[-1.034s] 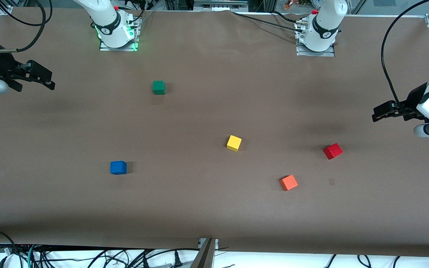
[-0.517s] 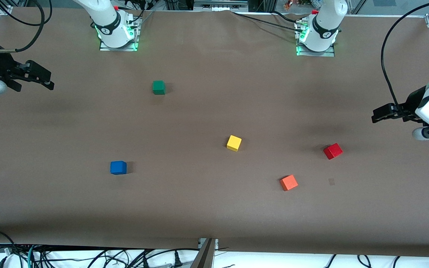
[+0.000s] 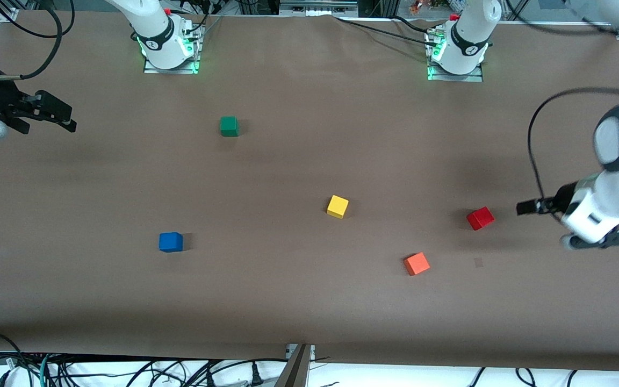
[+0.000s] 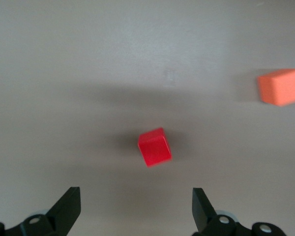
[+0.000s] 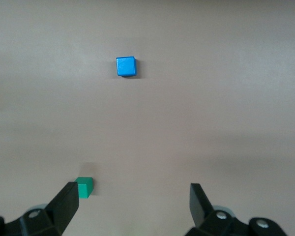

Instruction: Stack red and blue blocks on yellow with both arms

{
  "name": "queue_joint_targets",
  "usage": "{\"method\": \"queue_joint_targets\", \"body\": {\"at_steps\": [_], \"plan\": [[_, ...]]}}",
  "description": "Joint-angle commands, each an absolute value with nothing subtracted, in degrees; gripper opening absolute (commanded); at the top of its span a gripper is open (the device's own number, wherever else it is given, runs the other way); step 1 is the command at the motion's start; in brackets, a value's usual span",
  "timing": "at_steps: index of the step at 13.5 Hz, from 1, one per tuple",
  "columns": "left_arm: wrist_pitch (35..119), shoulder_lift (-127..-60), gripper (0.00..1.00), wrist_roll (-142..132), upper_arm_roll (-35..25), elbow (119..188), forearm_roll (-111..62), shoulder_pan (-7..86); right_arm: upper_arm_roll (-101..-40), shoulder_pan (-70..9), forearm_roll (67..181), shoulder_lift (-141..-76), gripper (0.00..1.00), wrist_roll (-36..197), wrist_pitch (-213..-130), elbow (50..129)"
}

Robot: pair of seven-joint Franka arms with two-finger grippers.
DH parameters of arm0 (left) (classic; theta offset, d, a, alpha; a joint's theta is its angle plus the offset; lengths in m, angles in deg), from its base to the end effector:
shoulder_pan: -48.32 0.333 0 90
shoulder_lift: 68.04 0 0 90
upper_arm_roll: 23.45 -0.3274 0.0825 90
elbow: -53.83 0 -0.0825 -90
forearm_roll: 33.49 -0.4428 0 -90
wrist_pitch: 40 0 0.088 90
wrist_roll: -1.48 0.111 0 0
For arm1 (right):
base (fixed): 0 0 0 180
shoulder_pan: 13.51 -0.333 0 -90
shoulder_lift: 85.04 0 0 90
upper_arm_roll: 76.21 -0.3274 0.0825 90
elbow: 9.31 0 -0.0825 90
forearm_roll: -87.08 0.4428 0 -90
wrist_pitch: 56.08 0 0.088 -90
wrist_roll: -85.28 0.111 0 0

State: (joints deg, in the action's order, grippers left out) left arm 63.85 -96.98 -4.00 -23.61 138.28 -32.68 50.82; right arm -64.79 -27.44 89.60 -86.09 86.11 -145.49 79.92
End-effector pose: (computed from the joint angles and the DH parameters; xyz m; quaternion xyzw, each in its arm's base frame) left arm 0.7375 0.0327 0.3555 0.9939 0.0729 -0.0833 0.0040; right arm 0.6170 0.0331 0.6272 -0.9997 -0.0147 0.0080 0.0200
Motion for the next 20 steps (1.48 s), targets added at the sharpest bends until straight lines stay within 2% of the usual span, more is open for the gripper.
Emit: {"method": "queue_joint_targets", "body": {"at_steps": [1, 3, 6, 12, 14, 18, 20], "plan": [[70.1, -99.4, 1.00, -7.0, -23.5, 141.4, -33.0, 52.2, -65.0, -26.9, 90.1, -86.5, 1.00, 85.0, -144.9, 78.5], [75.4, -99.4, 1.00, -8.9, -23.5, 145.2, -33.0, 53.0, -65.0, -26.9, 90.0, -86.6, 1.00, 85.0, -144.9, 78.5], [78.4, -99.2, 1.00, -14.4, -23.0, 148.9, -31.1, 53.0, -65.0, -26.9, 90.0, -86.6, 1.00, 84.9, -144.8, 78.5], [88.2, -98.3, 1.00, -17.1, -22.5, 157.5, -30.4, 52.7, -65.3, -27.5, 90.1, -90.7, 1.00, 80.1, -144.8, 79.1], [89.9, -98.2, 1.00, -17.4, -21.9, 159.2, -28.3, 52.7, -65.3, -27.6, 90.2, -93.9, 1.00, 80.0, -145.9, 79.3], [91.1, -98.1, 1.00, -17.4, -21.5, 161.0, -27.3, 52.8, -65.4, -28.1, 90.7, -99.0, 0.99, 80.7, -157.7, 83.8], [94.1, -97.5, 1.00, -17.4, -21.4, 164.2, -27.2, 52.7, -65.6, -29.6, 91.0, -103.2, 0.99, 81.9, -169.3, 87.2]]}}
